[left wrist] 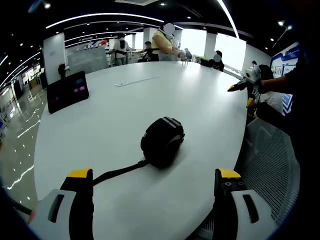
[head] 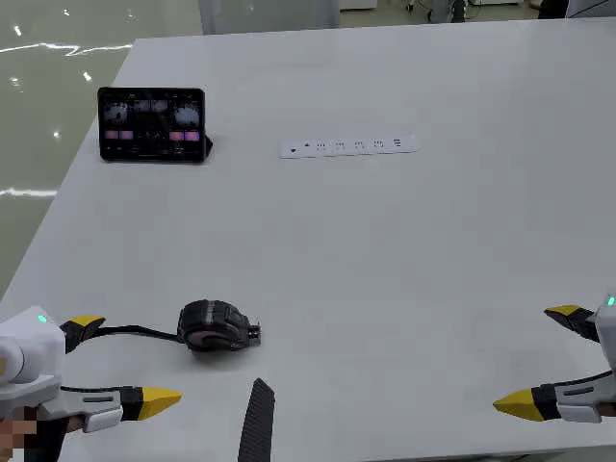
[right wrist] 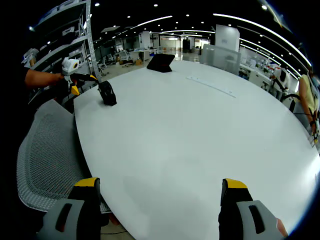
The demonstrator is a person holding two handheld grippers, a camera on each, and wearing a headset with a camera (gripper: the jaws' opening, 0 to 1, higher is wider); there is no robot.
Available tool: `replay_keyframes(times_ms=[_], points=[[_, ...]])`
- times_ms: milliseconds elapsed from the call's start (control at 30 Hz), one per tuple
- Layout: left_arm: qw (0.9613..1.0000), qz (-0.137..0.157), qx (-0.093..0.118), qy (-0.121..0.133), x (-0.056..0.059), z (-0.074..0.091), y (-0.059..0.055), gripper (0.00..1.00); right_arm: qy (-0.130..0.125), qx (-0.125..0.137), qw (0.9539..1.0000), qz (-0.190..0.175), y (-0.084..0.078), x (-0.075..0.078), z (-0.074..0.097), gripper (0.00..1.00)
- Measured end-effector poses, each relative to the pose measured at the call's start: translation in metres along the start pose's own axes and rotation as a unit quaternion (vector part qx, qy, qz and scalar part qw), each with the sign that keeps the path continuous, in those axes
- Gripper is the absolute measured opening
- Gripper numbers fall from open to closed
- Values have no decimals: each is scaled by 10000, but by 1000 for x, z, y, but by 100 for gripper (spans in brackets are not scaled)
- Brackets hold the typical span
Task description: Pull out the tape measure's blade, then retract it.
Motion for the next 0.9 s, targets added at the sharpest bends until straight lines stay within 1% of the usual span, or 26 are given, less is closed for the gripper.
replay_keyframes(times_ms=[367, 433, 667, 800, 900], points=[[10000, -59, 39, -7, -3, 3, 5, 99, 9, 5, 10000, -25, 2, 0, 2, 99], [10000, -54, 10, -5, -4, 4, 4, 99, 9, 0, 10000, -18, 2, 0, 2, 99], [9999, -139, 29, -41, -5, 4, 5, 99, -9, 0, 10000, 7, 3, 0, 2, 100], [9997, -219, -41, -108, -6, 3, 5, 99, -12, 24, 10000, 28, 7, 0, 0, 100], [9994, -287, -74, -158, -8, 2, 8, 99, -5, 100, 9999, 47, 13, 0, -2, 100]])
Point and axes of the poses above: the centre of the closed fingertips' face, and the gripper's own axes: z roughly backward along the fingers, x roughly to its right, y roughly out of its top, the point moved 2 cm from there along z, roughly backward along the fingers, and after that the axes turned 8 degrees about -y, right-handed, at the moved point
